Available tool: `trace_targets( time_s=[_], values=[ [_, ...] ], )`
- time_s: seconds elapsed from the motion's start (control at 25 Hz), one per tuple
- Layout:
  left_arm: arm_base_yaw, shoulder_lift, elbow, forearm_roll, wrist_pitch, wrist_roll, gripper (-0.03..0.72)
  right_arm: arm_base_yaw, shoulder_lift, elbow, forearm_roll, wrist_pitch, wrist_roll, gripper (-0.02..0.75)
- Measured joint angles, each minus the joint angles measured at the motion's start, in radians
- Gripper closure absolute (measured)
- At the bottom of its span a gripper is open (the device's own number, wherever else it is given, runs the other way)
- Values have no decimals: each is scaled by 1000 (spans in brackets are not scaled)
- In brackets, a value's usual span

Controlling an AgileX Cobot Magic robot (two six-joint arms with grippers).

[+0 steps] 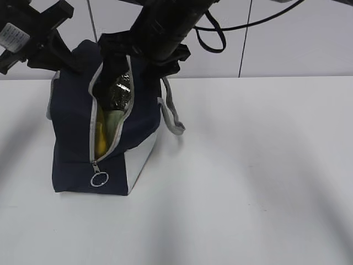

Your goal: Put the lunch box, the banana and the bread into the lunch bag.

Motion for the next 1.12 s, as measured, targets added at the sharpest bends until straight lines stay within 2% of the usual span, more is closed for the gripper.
trace_targets(
  time_s=[0.16,0.32,0.48,0.68,0.84,1.12],
  values=[
    [0,0,0,0,1,0,691,0,0,-78,-67,94,13,111],
    [0,0,0,0,3,0,691,-11,0,-144,-137,183,55,196],
    [0,0,0,0,3,0,691,-43,0,-150,-147,201,74,249],
    [0,0,0,0,3,0,691,-78,0,-152,-145,205,78,260],
    [0,0,0,0,3,0,691,-79,3,-152,-138,207,80,262],
    [0,0,0,0,3,0,691,-81,60,-152,-122,207,80,331]
  ],
)
